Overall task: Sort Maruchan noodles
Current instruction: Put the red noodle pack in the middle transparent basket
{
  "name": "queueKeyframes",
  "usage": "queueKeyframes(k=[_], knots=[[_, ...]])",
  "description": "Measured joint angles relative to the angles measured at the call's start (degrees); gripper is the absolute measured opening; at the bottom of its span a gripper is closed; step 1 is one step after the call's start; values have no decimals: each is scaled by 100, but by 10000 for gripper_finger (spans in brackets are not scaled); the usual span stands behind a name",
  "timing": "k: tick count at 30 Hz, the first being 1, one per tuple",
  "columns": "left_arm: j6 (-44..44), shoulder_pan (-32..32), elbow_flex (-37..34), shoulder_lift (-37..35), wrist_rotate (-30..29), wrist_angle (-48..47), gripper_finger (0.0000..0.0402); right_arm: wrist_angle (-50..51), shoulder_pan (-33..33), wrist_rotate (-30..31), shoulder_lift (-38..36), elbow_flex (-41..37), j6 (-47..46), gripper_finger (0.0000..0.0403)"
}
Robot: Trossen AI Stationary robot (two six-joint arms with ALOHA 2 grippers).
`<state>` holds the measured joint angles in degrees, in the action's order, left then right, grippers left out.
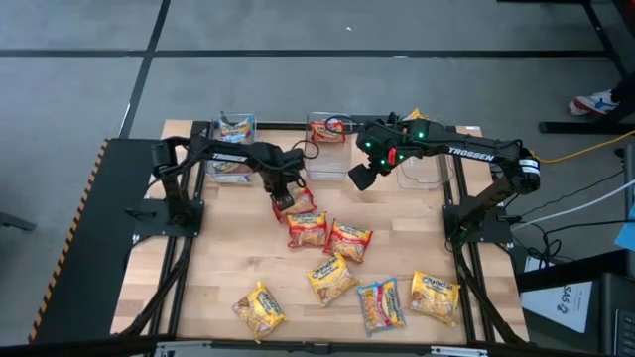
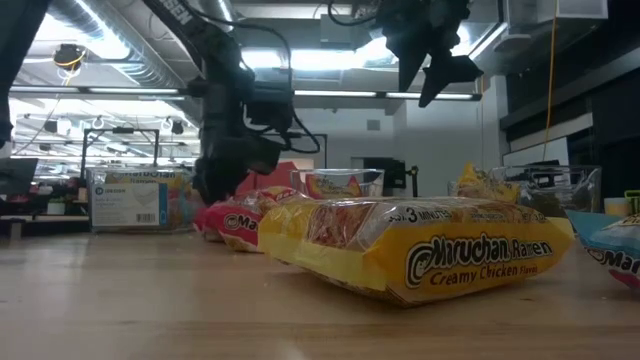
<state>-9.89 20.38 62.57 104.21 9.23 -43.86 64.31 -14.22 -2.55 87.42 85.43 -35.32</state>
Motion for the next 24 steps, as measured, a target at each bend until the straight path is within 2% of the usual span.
queueKeyframes(k=[4,8,10,13,17,22,24], knots=[[130,-57,2,75,111,9,63,12,0,-2,0,0,103,241],[144,-64,30,-82,160,-44,12,15,0,-3,0,0,111,241],[134,-68,24,-262,230,-121,4,14,0,-3,0,0,115,241],[100,-118,26,-656,366,-524,1,15,0,-2,0,0,132,241],[-41,-318,24,-1389,212,-1316,1,13,0,63,0,0,155,241],[-530,-558,24,-2503,115,-1292,0,11,0,185,0,0,165,241],[-727,-637,26,-2896,-116,-1069,0,13,0,195,0,0,165,241]])
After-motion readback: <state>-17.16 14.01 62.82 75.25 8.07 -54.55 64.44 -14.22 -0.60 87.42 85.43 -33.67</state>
